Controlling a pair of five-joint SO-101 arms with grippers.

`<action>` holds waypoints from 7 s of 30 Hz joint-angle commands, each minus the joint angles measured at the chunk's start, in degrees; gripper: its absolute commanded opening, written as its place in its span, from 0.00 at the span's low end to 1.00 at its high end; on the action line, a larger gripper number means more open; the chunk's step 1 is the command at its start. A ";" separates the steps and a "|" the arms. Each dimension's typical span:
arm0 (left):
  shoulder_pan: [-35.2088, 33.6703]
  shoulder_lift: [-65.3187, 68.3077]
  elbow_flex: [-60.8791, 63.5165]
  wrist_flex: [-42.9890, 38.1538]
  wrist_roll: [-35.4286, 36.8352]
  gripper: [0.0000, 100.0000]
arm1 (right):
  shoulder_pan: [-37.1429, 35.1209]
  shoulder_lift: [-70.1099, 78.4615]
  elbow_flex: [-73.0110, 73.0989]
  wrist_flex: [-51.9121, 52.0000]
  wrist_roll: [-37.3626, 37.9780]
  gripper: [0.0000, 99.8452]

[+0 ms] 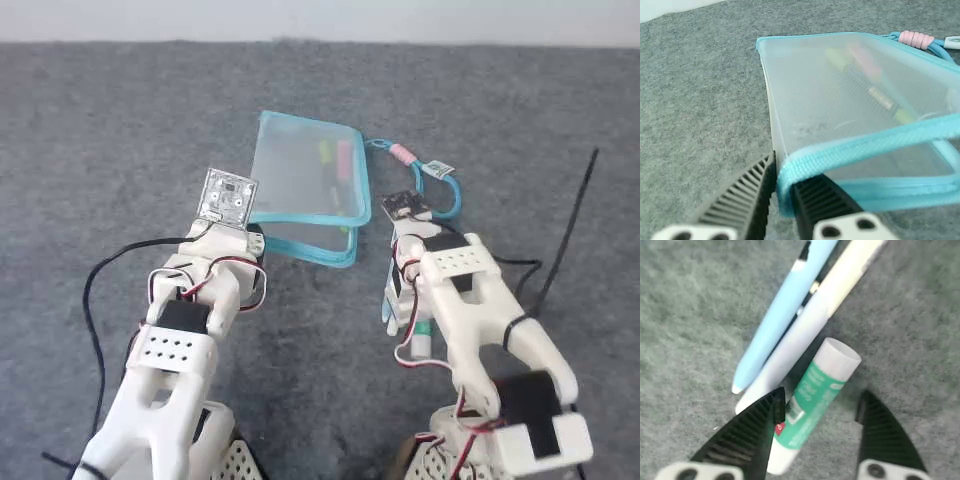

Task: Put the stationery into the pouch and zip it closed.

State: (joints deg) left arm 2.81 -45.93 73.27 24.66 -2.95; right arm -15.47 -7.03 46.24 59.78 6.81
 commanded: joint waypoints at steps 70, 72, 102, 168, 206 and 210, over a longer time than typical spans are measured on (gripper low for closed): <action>0.09 -0.35 -0.22 -1.49 0.09 0.01 | 20.79 4.44 -9.58 -6.99 0.62 0.10; 0.18 -0.35 -0.22 -1.49 0.09 0.01 | 20.97 4.44 -9.58 -6.99 0.62 0.10; 0.18 -0.26 -0.31 -1.85 0.00 0.01 | 3.47 -36.09 -9.49 19.82 13.63 0.01; 5.01 -0.35 -0.31 -1.85 -0.35 0.01 | -20.70 31.16 -83.25 36.79 5.45 0.26; 4.66 0.09 0.04 -1.58 -0.35 0.01 | 8.48 -14.55 -6.42 6.11 -0.35 0.18; 4.66 0.09 0.04 -1.58 -0.18 0.01 | 4.79 -14.55 -2.55 1.54 -2.64 0.18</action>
State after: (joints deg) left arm 7.03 -45.93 74.15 24.66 -2.68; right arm -7.82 -18.11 42.81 64.97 6.37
